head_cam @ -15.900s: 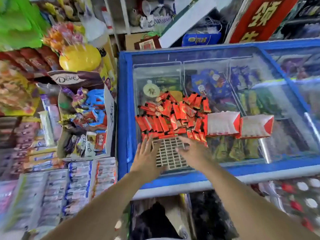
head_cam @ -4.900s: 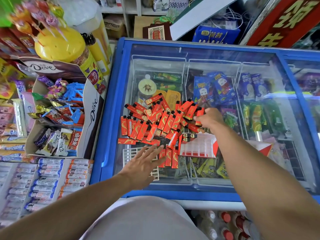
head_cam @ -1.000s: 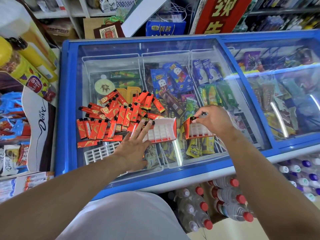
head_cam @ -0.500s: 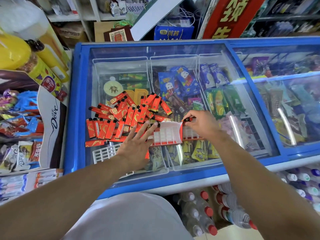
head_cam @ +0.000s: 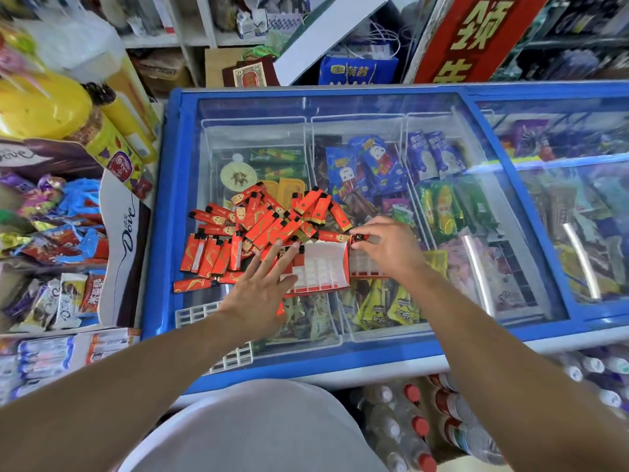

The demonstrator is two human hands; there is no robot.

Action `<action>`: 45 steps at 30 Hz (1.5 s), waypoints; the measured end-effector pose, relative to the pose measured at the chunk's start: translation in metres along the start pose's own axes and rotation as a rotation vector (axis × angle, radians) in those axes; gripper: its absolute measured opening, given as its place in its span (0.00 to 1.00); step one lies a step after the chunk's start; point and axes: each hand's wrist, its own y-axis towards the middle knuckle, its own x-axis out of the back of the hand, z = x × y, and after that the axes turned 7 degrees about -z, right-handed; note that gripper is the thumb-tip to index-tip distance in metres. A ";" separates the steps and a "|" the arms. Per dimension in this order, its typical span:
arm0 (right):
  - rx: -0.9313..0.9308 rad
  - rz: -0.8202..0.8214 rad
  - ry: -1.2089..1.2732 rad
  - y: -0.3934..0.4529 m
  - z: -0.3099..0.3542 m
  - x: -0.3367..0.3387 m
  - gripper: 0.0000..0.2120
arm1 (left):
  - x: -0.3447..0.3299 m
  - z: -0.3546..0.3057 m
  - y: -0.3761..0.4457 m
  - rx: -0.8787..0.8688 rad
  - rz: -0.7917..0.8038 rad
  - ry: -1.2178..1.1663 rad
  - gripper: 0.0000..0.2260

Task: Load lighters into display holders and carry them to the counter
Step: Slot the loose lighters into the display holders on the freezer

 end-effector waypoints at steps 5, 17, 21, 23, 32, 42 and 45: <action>0.079 -0.014 -0.071 -0.005 0.000 0.017 0.13 | -0.005 -0.003 0.001 -0.007 -0.078 -0.002 0.31; 0.127 -0.104 -0.267 -0.023 -0.024 0.014 0.08 | 0.017 -0.076 0.046 -0.320 0.022 0.136 0.35; 0.137 -0.164 -0.273 -0.028 -0.032 0.005 0.09 | 0.015 -0.085 0.055 -0.331 0.116 0.214 0.35; 0.183 -0.175 -0.279 -0.027 -0.033 0.004 0.09 | 0.015 -0.085 0.057 -0.340 0.138 0.252 0.35; 0.168 -0.157 -0.323 -0.016 -0.020 0.011 0.09 | 0.010 -0.087 0.056 -0.361 0.156 0.317 0.32; 0.097 -0.039 -0.414 0.000 0.003 0.015 0.09 | 0.008 -0.088 0.057 -0.363 0.153 0.230 0.29; 0.101 -0.037 -0.396 -0.002 0.002 0.014 0.08 | 0.007 -0.080 0.047 -0.343 0.090 0.096 0.29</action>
